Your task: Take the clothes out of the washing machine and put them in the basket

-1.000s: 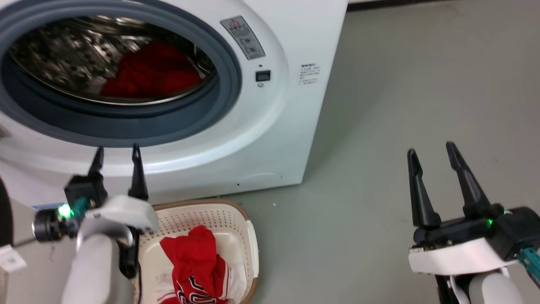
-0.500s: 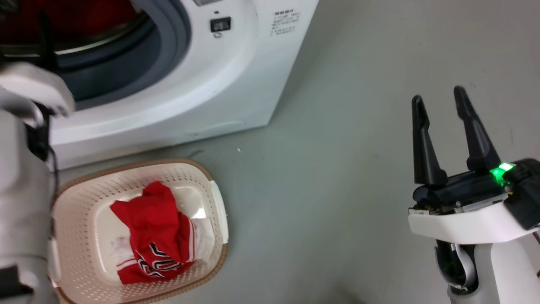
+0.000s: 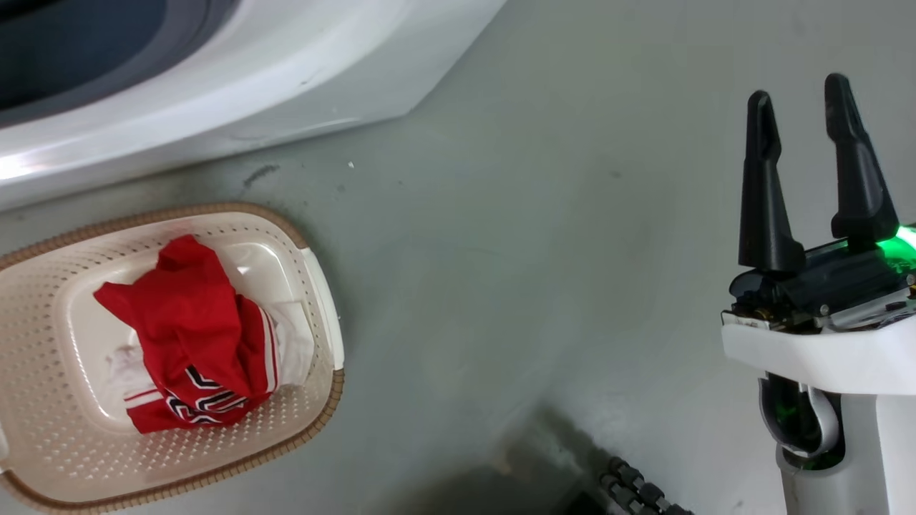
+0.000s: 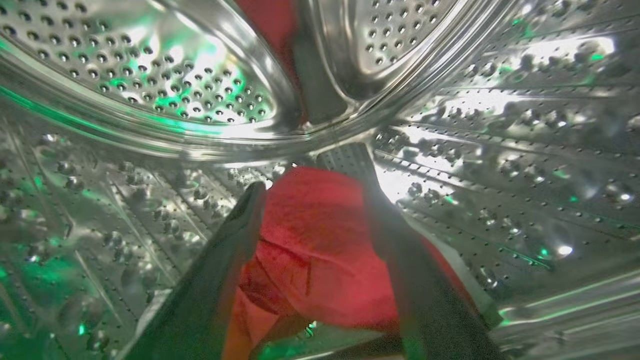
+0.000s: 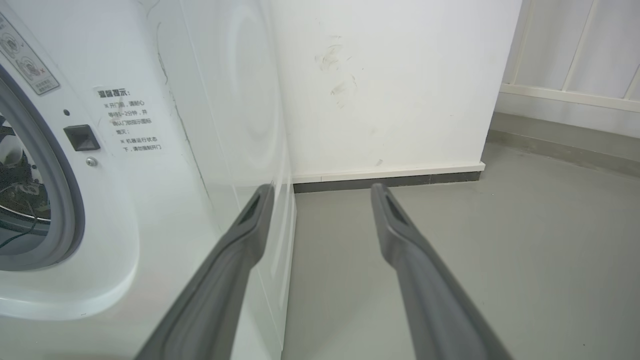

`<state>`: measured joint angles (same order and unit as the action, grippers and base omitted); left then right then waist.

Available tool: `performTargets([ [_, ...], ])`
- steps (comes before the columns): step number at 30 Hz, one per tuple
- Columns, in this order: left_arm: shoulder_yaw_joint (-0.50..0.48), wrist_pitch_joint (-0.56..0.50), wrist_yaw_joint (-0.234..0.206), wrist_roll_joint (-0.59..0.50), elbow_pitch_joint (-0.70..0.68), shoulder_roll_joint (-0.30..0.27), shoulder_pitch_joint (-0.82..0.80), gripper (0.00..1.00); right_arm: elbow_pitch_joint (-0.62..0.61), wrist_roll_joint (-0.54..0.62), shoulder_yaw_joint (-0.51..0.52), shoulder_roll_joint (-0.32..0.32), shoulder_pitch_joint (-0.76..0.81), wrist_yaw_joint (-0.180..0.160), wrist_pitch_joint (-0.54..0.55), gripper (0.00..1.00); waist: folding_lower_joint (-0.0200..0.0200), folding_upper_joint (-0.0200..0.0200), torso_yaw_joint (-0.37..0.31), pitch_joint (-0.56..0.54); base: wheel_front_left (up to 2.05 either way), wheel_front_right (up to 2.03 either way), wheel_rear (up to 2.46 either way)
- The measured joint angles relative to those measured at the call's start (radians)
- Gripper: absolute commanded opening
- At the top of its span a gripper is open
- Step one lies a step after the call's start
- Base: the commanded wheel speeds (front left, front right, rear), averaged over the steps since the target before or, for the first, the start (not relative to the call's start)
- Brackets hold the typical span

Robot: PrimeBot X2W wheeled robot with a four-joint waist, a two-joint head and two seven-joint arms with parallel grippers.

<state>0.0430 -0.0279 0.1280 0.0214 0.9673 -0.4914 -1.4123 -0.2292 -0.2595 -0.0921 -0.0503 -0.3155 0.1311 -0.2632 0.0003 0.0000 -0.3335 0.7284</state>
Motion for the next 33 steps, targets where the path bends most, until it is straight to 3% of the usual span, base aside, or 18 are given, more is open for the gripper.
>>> performTargets([
  [6, 0.114, -0.171, 0.0, 0.04, 0.045, -0.029, -0.13, 1.0, -0.035, -0.026, 0.002, 0.0, -0.017, 0.0, 0.0, 1.0, -0.0001, 0.0, -0.019, 0.062, 0.0, 0.0, 0.0],
  [16, 0.333, -0.569, 0.001, 0.216, 0.055, -0.089, -0.312, 1.0, -0.08, -0.067, 0.004, 0.0, -0.029, 0.0, 0.0, 1.0, -0.0001, 0.0, -0.042, 0.132, 0.0, 0.0, 0.0],
  [21, 0.4, -0.705, 0.001, 0.27, 0.029, -0.127, -0.368, 1.0, -0.086, -0.077, -0.002, 0.0, -0.033, 0.0, 0.0, 1.0, -0.0001, 0.0, -0.055, 0.168, 0.0, 0.0, 0.0],
  [26, 0.431, -0.758, 0.001, 0.285, 0.021, -0.161, -0.385, 1.0, -0.096, -0.094, -0.006, 0.0, -0.039, 0.0, 0.0, 1.0, -0.0001, 0.0, -0.073, 0.201, 0.0, 0.0, 0.0],
  [33, 0.457, -0.744, 0.001, 0.291, 0.015, -0.181, -0.394, 1.0, -0.103, -0.11, -0.005, 0.0, -0.045, 0.0, 0.0, 1.0, -0.0002, 0.0, -0.091, 0.235, 0.0, 0.0, 0.0],
])
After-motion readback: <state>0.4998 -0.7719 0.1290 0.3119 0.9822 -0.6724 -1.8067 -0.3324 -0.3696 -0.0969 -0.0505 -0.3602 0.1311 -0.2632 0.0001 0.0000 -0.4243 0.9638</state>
